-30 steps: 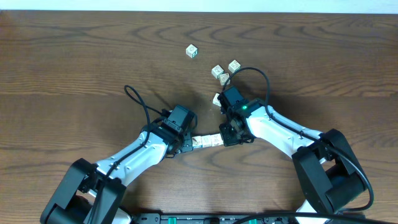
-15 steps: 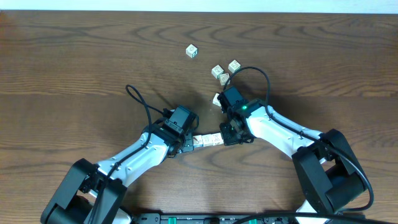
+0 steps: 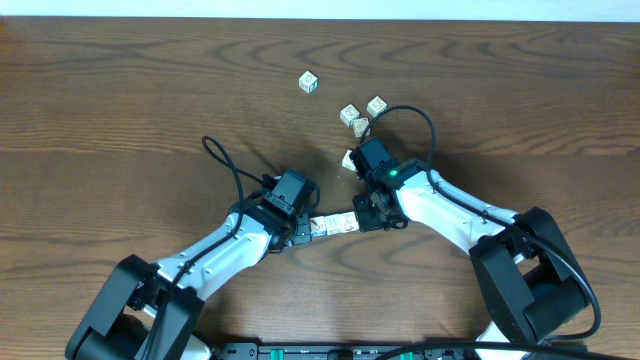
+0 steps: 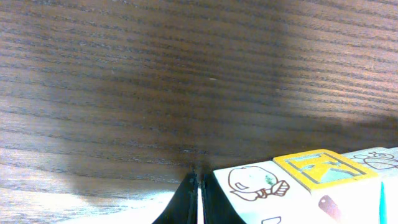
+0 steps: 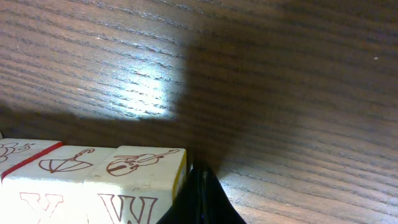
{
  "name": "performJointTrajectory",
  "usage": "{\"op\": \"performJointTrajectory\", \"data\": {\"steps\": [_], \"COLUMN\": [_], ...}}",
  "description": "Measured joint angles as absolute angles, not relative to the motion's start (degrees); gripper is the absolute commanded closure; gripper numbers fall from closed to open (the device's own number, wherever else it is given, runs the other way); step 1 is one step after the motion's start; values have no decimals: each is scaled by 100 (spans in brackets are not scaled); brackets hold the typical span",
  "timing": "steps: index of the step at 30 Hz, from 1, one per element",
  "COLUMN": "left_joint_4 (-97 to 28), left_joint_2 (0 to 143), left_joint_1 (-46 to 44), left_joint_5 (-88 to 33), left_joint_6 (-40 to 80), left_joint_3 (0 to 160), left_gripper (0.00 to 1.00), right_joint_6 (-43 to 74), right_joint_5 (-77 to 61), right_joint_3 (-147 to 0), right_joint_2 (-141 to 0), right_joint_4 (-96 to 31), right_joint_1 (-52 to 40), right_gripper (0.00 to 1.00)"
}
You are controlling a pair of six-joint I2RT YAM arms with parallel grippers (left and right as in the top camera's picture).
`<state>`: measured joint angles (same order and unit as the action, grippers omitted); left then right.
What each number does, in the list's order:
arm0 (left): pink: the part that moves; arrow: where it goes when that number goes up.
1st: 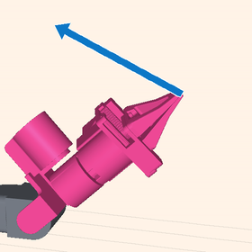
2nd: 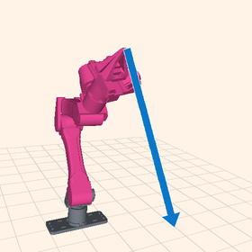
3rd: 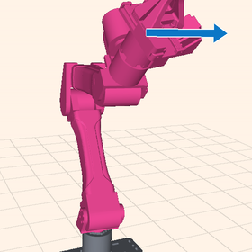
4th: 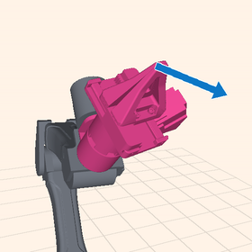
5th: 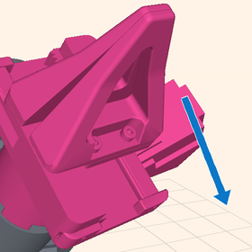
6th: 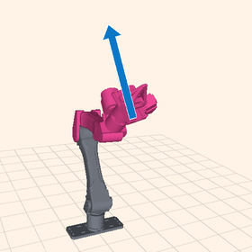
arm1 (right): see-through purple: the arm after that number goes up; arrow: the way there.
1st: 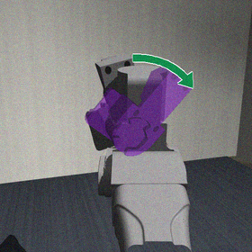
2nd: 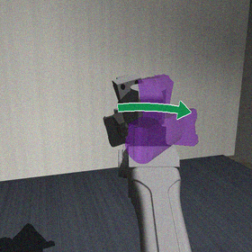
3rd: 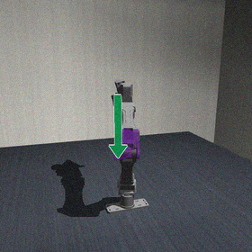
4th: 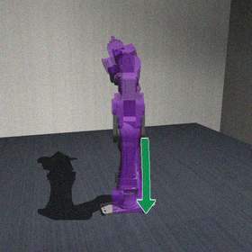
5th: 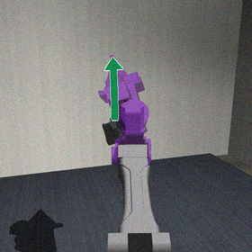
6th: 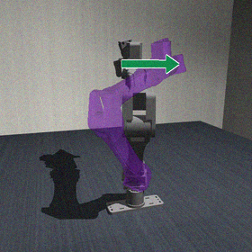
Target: Lift 5 blocks
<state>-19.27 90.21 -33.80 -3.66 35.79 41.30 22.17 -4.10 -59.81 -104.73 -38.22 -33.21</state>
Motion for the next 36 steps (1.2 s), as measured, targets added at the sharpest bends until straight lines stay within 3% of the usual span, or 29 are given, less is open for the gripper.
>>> {"op": "performJointTrajectory", "data": {"steps": [36], "left_joint_4": [-1793], "left_joint_2": [8982], "left_joint_1": [-3380], "left_joint_5": [-366], "left_joint_6": [3577], "left_joint_3": [4073], "left_gripper": [93], "right_joint_6": [2263], "right_joint_5": [-401], "right_joint_3": [-5876], "right_joint_2": [-10368], "right_joint_4": [-3754], "right_joint_1": [-3321], "right_gripper": [99]}}
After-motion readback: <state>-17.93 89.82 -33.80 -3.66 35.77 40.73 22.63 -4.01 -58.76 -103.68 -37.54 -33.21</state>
